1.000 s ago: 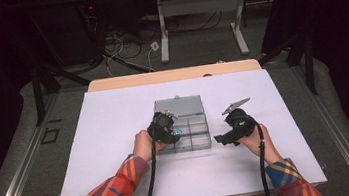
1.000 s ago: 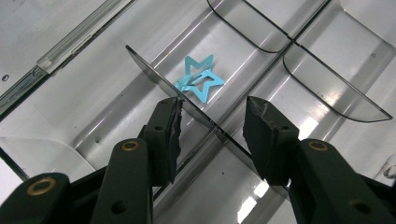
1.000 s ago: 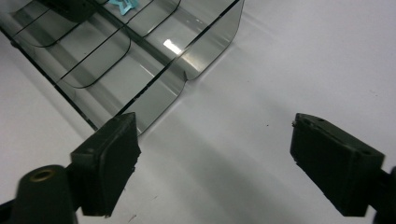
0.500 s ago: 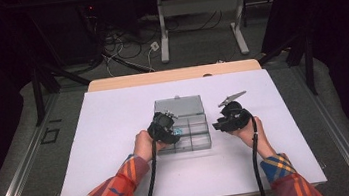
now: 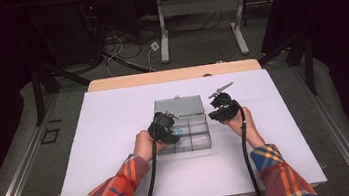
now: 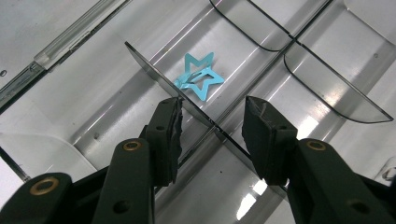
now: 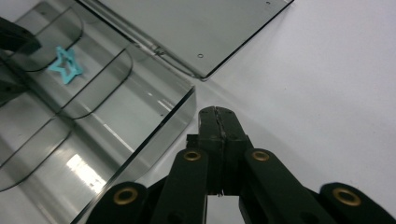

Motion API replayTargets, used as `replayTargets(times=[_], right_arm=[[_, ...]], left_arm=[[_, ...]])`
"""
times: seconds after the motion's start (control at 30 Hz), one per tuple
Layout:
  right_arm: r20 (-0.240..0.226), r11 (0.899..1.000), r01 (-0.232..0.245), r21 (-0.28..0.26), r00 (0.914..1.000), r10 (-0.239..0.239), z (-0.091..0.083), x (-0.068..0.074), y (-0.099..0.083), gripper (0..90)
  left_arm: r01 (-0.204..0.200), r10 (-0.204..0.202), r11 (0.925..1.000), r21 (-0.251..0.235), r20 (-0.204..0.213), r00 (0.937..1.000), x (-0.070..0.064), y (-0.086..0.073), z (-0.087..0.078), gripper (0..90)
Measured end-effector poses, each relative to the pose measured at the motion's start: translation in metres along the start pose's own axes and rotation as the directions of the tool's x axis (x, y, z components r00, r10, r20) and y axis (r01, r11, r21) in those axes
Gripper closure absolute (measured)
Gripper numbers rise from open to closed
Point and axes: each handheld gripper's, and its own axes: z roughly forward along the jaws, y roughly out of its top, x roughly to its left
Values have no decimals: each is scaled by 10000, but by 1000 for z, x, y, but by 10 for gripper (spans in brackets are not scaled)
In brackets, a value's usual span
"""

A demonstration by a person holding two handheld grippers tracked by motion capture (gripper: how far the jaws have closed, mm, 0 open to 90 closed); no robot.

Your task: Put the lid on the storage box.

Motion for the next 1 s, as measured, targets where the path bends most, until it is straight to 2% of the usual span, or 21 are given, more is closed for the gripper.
replayTargets(times=[0.03,0.07,0.13,0.2,0.3,0.37,0.4,0.43,0.47,0.57,0.63,0.67,0.73,0.8,0.9,0.97,1.0], right_arm=[[-9,9996,-167,238,9999,167,2,0,3,900],[91,10000,-100,3,9999,100,5,-2,3,900],[16,9999,-100,80,9999,100,10,-3,7,900],[103,9994,-169,-304,9998,172,17,-4,10,900],[109,9999,-69,157,9999,67,19,-4,16,900],[393,9980,20,637,9992,-45,20,-5,21,900],[341,9983,35,575,9994,-55,23,-6,22,900],[265,9989,-173,429,9995,161,26,-7,22,900],[257,9995,-192,247,9995,186,29,-9,22,900],[181,9984,-435,353,9989,429,35,-11,25,900],[310,9983,-426,392,9987,414,39,-14,27,900],[240,9973,-593,435,9980,583,42,-14,27,900],[239,9970,-594,502,9980,582,46,-16,29,900],[68,9969,-777,147,9970,776,51,-19,30,900],[195,9923,-1020,707,9947,1009,49,-20,33,900],[280,9939,-916,607,9955,900,49,-21,33,900],[95,9947,-1016,-143,9948,1017,53,-21,31,900]], left_arm=[[1,-1,10000,15,12,10000,0,0,0,571],[1,-1,10000,31,-1,10000,0,0,0,571],[-31,31,10000,47,-29,10000,0,0,0,571],[1,-1,10000,0,5,10000,0,0,0,571],[-5,5,10000,-4,2,10000,0,0,0,571],[-9,9,10000,-8,2,10000,0,0,0,571],[-13,13,10000,-4,7,10000,0,0,0,571],[-16,16,10000,-9,6,10000,0,0,0,571],[-16,16,10000,-11,5,10000,0,0,0,571],[-20,20,10000,-12,1,10000,0,0,0,571],[-43,43,10000,1,-1,10000,0,0,0,571],[-38,38,10000,-32,-11,10000,0,0,0,571],[-57,57,10000,-21,-20,10000,0,0,0,571],[-105,105,9999,11,-18,9999,0,0,0,571],[-114,114,9999,-17,-25,9999,0,0,0,570],[-121,121,9999,-35,-40,9999,0,0,0,570],[-121,121,9999,-30,-37,9999,0,0,0,570]])
